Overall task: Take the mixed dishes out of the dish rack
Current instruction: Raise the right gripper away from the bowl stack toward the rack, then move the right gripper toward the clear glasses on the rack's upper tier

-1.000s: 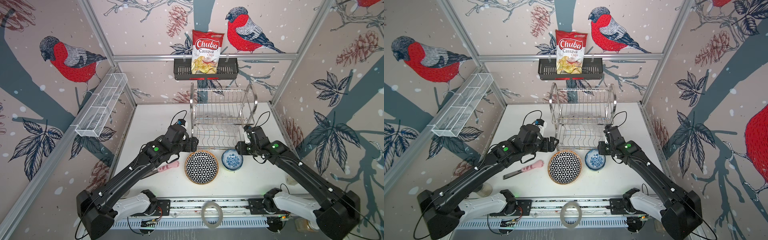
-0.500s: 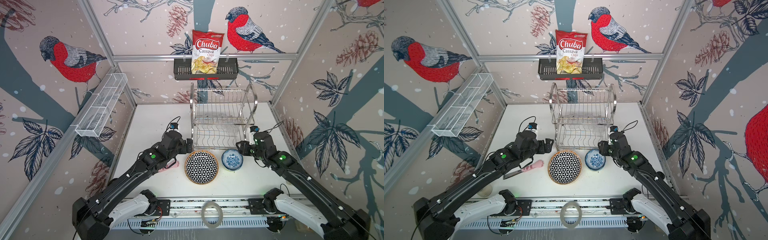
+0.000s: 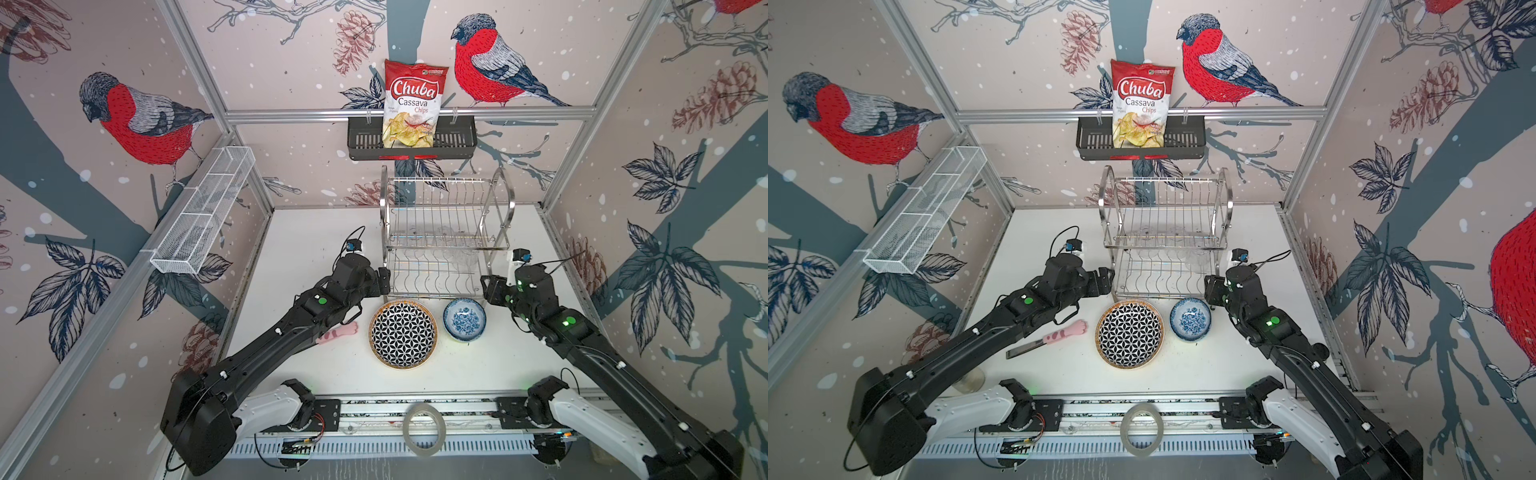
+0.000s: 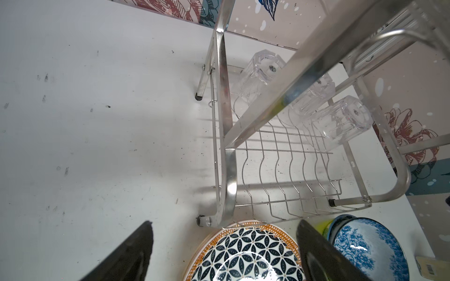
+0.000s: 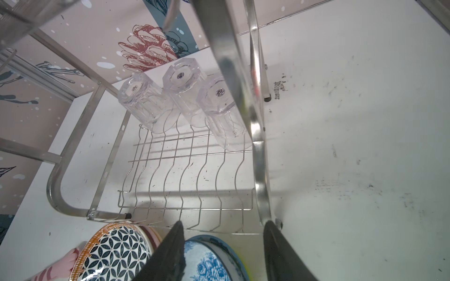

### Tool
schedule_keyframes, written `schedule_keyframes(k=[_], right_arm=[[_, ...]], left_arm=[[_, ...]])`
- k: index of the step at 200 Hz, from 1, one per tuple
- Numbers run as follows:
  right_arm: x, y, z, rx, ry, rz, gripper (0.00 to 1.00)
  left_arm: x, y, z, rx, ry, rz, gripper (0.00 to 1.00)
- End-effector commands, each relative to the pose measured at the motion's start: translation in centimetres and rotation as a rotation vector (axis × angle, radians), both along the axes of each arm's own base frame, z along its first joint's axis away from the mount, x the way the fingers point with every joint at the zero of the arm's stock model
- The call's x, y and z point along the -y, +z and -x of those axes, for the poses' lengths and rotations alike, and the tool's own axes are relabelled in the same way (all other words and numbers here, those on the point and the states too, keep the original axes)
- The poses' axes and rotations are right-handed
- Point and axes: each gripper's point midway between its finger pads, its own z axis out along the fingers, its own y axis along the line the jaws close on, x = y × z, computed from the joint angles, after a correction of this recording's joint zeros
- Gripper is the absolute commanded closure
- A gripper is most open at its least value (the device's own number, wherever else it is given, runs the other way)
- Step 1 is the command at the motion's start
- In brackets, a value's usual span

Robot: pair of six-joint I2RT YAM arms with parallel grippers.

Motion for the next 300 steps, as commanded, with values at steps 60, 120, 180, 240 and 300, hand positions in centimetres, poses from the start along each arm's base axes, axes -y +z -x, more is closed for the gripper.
schedule_keyframes(k=[60, 120, 180, 240, 300], right_arm=[[0.7, 0.0, -4.3, 0.005, 0.0, 0.02, 0.51], [0.8, -0.3, -7.0, -0.025, 0.026, 0.002, 0.53], [1.1, -0.1, -9.5, -0.038, 0.048, -0.023, 0.71], [0.7, -0.8, -12.4, -0.071, 0.072, -0.019, 0.83], [0.8, -0.7, -15.1, -0.07, 0.064, -0.027, 0.82]], left_arm=[[1.3, 0.4, -4.5, 0.017, -0.014, 0.092, 0.14], [3.0, 0.8, -7.4, 0.014, -0.037, 0.095, 0.18], [3.7, 0.5, -10.1, -0.009, -0.053, 0.12, 0.34], [3.9, 0.9, -12.5, -0.005, -0.057, 0.145, 0.46], [4.3, 1.0, -13.8, -0.011, -0.078, 0.161, 0.48]])
